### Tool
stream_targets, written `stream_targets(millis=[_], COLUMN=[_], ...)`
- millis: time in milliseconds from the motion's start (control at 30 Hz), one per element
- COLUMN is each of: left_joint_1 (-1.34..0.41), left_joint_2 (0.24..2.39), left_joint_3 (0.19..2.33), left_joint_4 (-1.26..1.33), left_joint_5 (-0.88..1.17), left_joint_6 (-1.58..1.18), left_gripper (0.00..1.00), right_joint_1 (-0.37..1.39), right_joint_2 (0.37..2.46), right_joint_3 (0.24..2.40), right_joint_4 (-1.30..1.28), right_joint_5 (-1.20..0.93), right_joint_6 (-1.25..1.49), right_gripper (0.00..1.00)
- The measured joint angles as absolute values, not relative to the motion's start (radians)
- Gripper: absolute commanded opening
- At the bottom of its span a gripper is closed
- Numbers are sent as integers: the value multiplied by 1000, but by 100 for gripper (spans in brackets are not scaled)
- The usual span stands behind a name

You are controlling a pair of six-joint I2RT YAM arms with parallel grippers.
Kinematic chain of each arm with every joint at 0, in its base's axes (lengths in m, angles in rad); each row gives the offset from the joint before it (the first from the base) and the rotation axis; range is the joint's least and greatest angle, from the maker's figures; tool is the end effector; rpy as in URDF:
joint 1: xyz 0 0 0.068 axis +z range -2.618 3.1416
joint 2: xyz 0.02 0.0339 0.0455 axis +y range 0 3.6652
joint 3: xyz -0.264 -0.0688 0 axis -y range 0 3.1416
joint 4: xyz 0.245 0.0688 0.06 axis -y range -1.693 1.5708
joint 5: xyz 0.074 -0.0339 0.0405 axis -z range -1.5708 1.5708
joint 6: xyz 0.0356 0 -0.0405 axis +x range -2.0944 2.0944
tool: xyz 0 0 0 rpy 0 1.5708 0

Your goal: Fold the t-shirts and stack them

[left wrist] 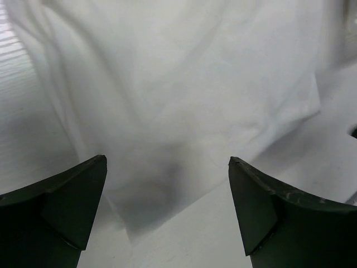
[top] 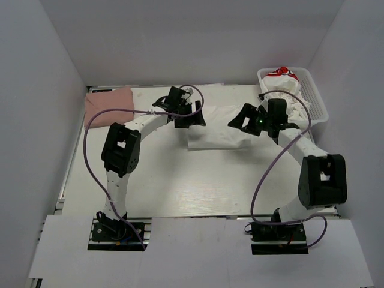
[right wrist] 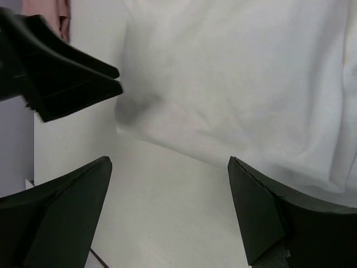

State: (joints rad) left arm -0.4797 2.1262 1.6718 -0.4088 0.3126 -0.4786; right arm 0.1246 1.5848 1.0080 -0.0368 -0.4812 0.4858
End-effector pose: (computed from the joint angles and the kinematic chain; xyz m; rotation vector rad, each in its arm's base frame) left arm 0.4170 -0.2293 0.2022 0.1493 2.5408 -0.7879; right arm 0.3433 0.0596 0.2334 0.1207 2.2338 0.8653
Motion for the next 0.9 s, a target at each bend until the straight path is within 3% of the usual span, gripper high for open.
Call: stream_targets(millis=[267, 400, 533, 633, 767, 800, 900], left_joint_1=[-480, -481, -486, -496, -526, -535, -561], left_joint_2=[2272, 2352, 2392, 2410, 2438, 2443, 2459], left_joint_3=[1898, 1966, 2029, 2054, 2091, 2106, 2153], left_joint_4=[-600, -666, -692, -702, -711, -718, -754], left_joint_5=[163, 113, 84, 67, 43, 35, -18], left_joint_6=[-479, -484, -487, -483, -453, -442, -394], left_gripper=[100, 89, 71, 52, 22, 0, 0], right_joint_1=[128, 128, 128, 128, 128, 127, 126], right_joint_2=[1452, 1433, 1418, 1406, 1390, 1385, 1361], right_joint_3=[1008, 1008, 1005, 1002, 998, 996, 983], right_joint_4=[-62, -84, -104, -111, -112, -111, -117], right_joint_5=[-463, -439, -419, -409, -391, -387, -372], right_joint_6=[434, 421, 411, 410, 410, 410, 410], right_gripper=[90, 90, 90, 90, 90, 90, 90])
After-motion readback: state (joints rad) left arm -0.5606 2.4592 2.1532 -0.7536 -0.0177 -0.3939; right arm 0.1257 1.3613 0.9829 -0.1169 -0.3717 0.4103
